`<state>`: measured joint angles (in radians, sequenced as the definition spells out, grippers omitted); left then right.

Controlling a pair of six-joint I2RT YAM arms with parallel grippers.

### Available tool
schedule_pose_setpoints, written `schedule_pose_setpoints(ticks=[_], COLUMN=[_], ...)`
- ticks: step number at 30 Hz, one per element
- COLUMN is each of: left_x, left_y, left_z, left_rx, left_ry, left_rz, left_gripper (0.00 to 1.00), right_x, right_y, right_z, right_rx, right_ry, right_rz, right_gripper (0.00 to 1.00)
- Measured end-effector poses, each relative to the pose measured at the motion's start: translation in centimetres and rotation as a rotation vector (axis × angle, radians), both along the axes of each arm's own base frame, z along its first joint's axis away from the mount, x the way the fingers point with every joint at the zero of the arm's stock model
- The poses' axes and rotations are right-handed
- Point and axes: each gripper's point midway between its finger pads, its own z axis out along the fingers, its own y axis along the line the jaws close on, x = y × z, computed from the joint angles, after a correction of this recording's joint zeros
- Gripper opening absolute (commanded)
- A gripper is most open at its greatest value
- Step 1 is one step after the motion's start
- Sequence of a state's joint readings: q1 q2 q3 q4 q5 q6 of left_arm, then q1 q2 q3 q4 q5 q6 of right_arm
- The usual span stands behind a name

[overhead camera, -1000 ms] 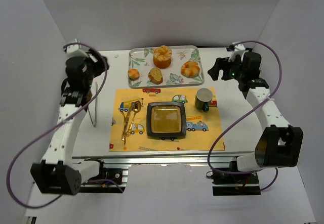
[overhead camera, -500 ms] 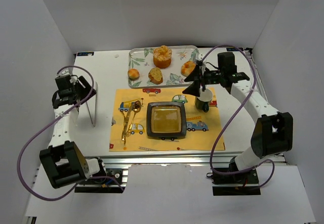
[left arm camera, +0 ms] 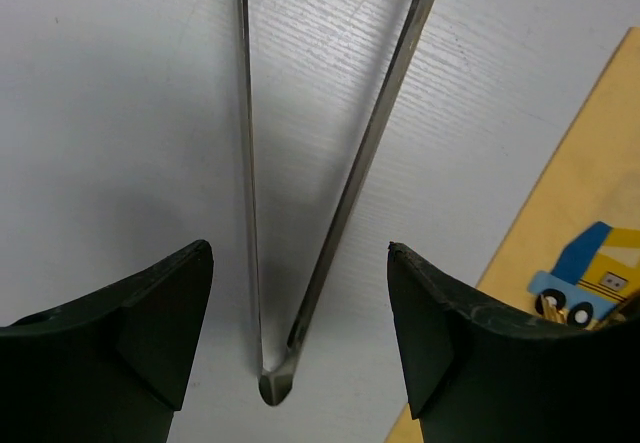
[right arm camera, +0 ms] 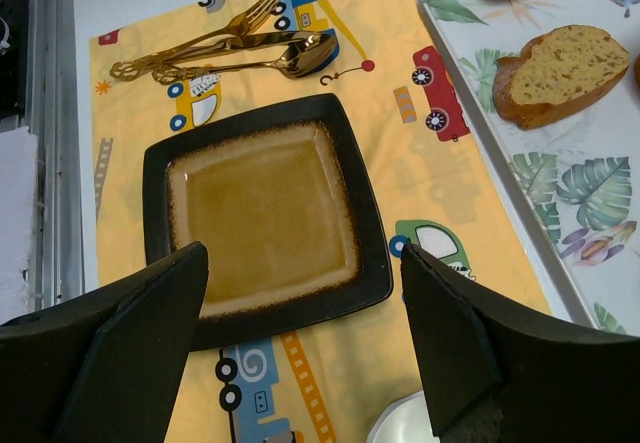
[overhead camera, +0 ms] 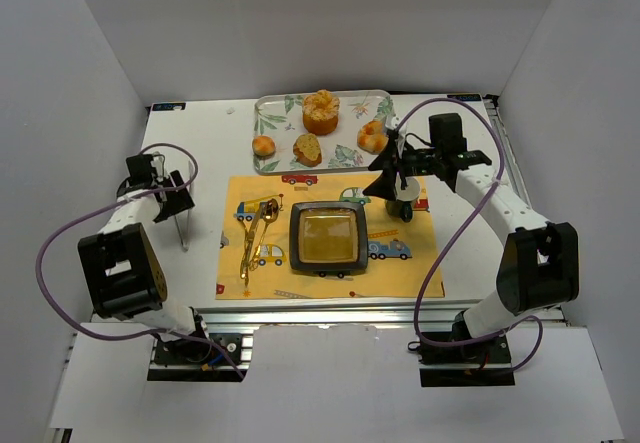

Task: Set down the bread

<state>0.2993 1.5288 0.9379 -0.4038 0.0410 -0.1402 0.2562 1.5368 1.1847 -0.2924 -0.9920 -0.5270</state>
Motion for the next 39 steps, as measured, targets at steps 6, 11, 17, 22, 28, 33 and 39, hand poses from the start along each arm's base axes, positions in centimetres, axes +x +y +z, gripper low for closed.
schedule_pose_setpoints(ticks=[6, 11, 17, 22, 28, 33, 39], left_x=[1.0, 2.0, 2.9, 3.1, 3.7, 7.4, 10.3], left_y=[0.6, 0.6, 0.5, 0.4, -2.3, -12.1, -17.3], left_z=[-2.8, -4.4, -4.5, -4.6, -3.3, 7.1, 10.6], left_rx=[0.03, 0.06, 0.11, 0.108, -0.036, -0.284, -0.38], left_ry=[0.035, 0.07, 0.084, 0.073, -0.001, -0.283, -0.291], left_rz=[-0.064, -0.141, -0.173, -0.175, -0.14, -0.181, -0.229], left_gripper=[0.76, 0.74, 0.49, 0.08, 0.33, 0.48, 0.5], right_x=[0.0, 0.2, 0.5, 0.9, 1.4, 1.4, 1.3], right_y=[-0.1, -0.4, -0.8, -1.4, -2.3, -2.4, -2.4], right_z=[-0.1, -0.2, 0.0, 0.2, 0.2, 0.2, 0.1], right_rx=[-0.003, -0.004, -0.004, -0.004, -0.004, 0.001, 0.006], right_ry=[0.0, 0.006, 0.009, 0.009, 0.012, 0.027, 0.036], right_rz=[-0.001, -0.013, -0.025, -0.044, -0.069, -0.077, -0.077], right_gripper=[0.82, 0.82, 0.82, 0.82, 0.82, 0.82, 0.82])
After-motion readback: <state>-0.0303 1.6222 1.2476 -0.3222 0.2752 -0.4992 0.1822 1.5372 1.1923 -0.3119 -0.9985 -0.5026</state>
